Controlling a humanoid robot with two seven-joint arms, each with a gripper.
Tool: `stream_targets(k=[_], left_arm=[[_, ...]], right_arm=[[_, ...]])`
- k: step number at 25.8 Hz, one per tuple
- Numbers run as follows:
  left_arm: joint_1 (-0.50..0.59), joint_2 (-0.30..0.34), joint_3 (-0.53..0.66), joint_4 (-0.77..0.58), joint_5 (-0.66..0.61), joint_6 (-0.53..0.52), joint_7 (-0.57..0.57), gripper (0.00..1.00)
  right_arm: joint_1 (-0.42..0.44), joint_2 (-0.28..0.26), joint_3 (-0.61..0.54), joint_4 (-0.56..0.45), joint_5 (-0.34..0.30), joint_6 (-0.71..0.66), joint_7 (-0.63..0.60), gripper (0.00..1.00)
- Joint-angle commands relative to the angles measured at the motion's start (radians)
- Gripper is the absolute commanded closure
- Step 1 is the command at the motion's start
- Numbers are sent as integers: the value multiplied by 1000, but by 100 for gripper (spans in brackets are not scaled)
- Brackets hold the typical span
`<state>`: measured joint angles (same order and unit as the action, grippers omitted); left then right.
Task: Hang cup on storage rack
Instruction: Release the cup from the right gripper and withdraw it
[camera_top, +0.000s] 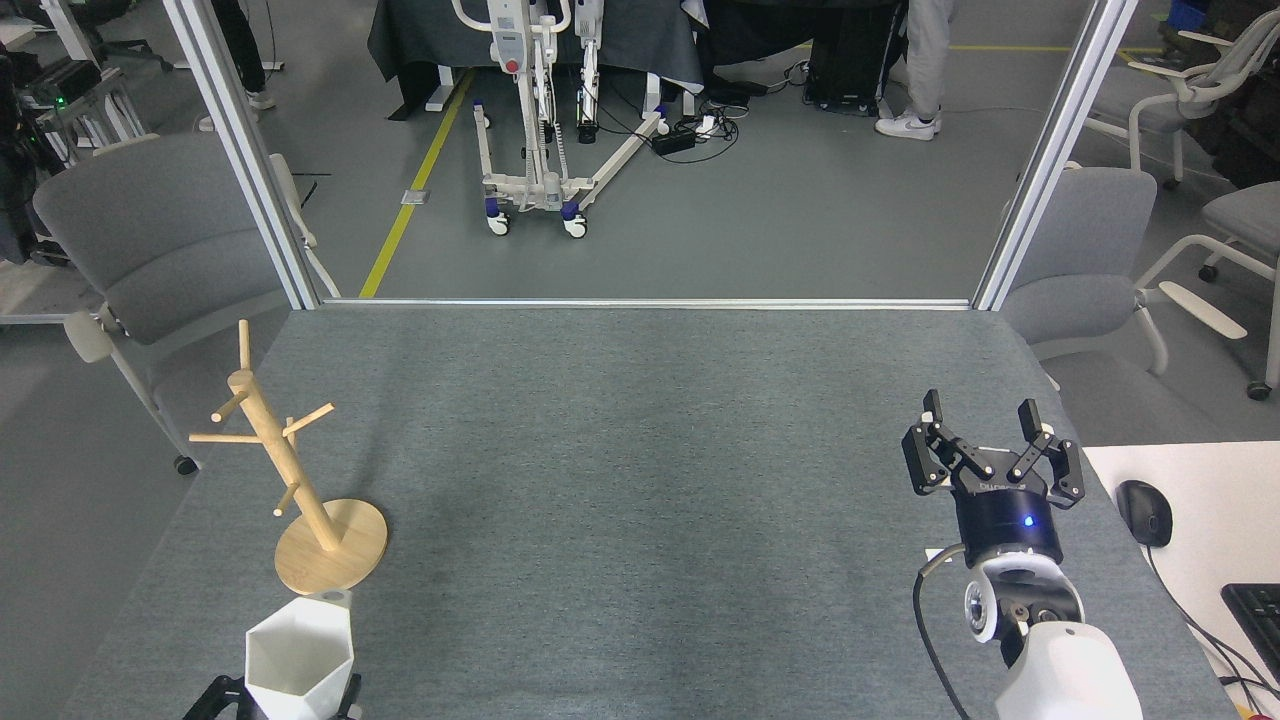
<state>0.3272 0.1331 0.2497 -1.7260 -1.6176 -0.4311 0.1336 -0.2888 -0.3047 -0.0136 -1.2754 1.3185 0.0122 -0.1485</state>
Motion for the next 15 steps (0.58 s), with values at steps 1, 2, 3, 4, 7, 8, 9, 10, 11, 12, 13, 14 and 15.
stream_targets(k=[1,2,3,4,7,8,9,10,11,12,13,14,15], left_arm=[[1,-1,65,3,1,0,-2,100],[1,-1,83,6,2,0,-3,100],[1,-1,103,11,4,0,-3,100],[0,-3,122,19,4,0,-3,100],[-13,-7,160,48,4,3,-9,100],[-20,-7,171,63,4,6,-12,100],[-34,-7,178,80,4,17,-15,100],[-51,-4,180,95,4,29,-19,100],[-74,-1,180,117,1,46,-20,100],[-96,3,180,140,1,63,-20,100],[-115,6,180,164,-1,74,-22,100],[-137,8,181,187,-1,83,-25,100],[-163,8,181,210,-2,92,-34,100]], right_arm=[[77,7,-66,-19,30,-113,1,0],[97,13,-77,-24,42,-115,1,0],[108,21,-81,-25,61,-120,3,0],[112,29,-83,-24,77,-121,4,0],[149,42,-86,-24,90,-126,44,0],[163,50,-86,-27,90,-126,67,0],[174,56,-86,-35,90,-127,86,0],[181,59,-86,-48,90,-127,93,0],[192,61,-88,-70,90,-127,93,0],[204,61,-89,-88,91,-126,95,0],[214,62,-92,-110,90,-126,95,0],[221,62,-98,-134,90,-127,95,0],[232,73,-100,-157,90,-127,95,0]])
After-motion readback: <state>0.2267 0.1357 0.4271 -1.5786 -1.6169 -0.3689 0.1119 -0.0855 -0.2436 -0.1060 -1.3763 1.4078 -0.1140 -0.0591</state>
